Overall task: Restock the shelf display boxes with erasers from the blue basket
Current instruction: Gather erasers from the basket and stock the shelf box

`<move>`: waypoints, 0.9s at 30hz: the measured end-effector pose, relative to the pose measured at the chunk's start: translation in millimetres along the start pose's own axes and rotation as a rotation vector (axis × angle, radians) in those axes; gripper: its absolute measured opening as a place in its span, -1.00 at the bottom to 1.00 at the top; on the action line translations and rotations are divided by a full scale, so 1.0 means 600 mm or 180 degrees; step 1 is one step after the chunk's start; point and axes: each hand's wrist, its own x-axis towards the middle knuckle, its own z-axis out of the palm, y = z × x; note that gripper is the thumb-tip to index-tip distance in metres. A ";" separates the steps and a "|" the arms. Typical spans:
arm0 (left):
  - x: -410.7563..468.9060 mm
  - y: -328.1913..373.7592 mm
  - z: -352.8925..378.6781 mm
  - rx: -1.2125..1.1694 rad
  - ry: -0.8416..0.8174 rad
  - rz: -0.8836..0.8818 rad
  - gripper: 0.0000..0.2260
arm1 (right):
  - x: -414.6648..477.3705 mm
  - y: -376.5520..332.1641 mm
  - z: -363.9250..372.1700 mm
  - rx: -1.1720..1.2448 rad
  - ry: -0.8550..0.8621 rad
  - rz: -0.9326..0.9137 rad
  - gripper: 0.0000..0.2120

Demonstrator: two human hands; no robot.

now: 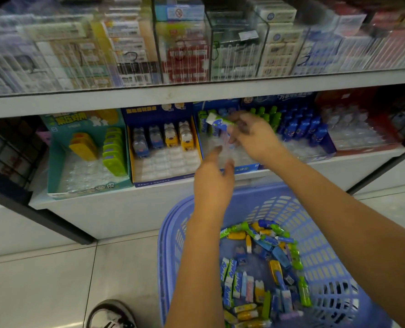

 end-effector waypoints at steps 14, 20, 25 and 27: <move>0.004 -0.007 0.007 0.1514 -0.1068 0.0262 -0.48 | 0.127 0.005 0.033 -0.1126 -0.0540 -0.0531 -0.80; 0.006 -0.009 0.004 0.1435 -0.1074 0.0270 -0.48 | 0.130 0.005 0.037 -0.1070 -0.0579 -0.0561 -0.79; 0.007 -0.010 0.007 0.1458 -0.1089 0.0291 -0.48 | 0.131 0.009 0.041 -0.1042 -0.0536 -0.0579 -0.81; 0.008 -0.012 0.007 0.1469 -0.1084 0.0304 -0.48 | 0.127 0.011 0.039 -0.1040 -0.0531 -0.0610 -0.81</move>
